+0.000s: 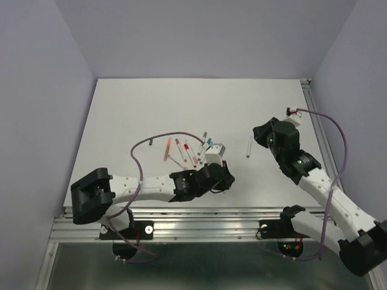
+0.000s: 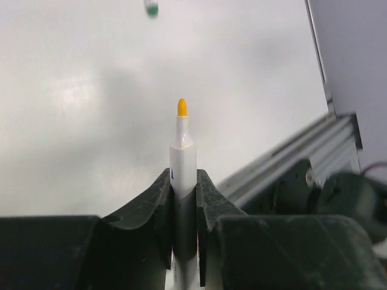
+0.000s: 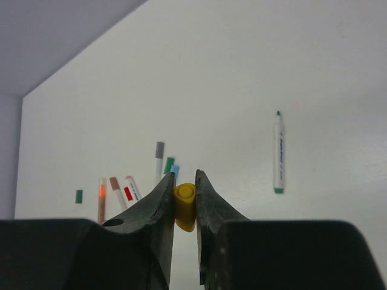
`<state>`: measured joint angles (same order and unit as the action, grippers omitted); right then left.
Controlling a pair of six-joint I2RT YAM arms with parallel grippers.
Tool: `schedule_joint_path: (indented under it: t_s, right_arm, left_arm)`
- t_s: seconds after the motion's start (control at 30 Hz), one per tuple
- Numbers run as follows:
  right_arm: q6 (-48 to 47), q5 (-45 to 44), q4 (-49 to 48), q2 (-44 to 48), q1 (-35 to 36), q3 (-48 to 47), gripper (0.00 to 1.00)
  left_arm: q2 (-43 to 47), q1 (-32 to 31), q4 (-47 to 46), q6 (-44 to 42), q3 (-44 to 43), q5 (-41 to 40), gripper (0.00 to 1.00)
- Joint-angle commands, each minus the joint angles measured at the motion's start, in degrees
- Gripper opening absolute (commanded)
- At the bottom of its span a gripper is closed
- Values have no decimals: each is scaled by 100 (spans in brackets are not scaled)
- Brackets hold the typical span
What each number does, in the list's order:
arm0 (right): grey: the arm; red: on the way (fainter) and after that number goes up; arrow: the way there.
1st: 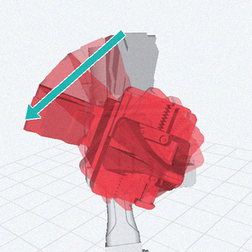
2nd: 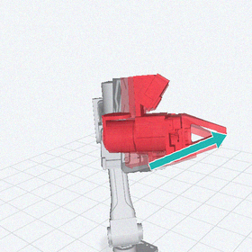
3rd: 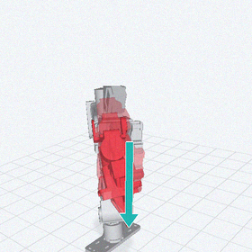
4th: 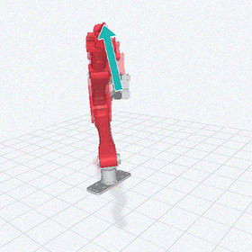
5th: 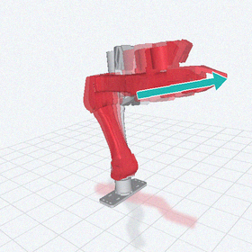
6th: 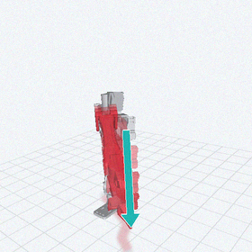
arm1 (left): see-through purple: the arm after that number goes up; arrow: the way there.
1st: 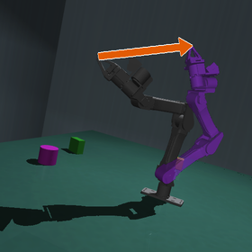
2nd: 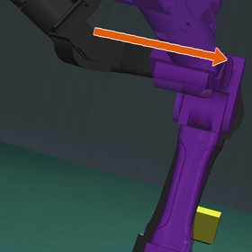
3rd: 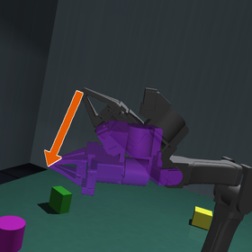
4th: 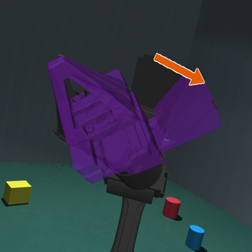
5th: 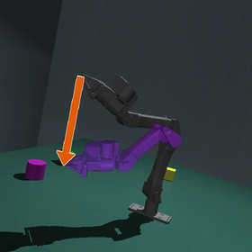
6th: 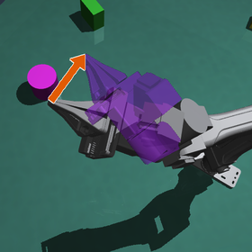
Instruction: Open the pen caps
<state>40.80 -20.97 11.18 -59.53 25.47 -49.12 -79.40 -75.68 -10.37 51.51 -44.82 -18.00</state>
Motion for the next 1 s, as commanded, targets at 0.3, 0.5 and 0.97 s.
schedule_joint_path:
  t_s: [0.3,0.5,0.97]
  right_arm:
    - [728,58,1878,3351,-7,1414,1]
    - [816,391,2046,3395,-7,1449,1]
    - [824,50,2274,3606,-7,1485,2]
  left_arm:
    - [-3616,1547,1202,-1028,-4137,-178,7]
    - [-4909,1653,2161,-1195,-5888,-318,7]
    - [-5490,1714,2496,-1169,-6399,-310,19]
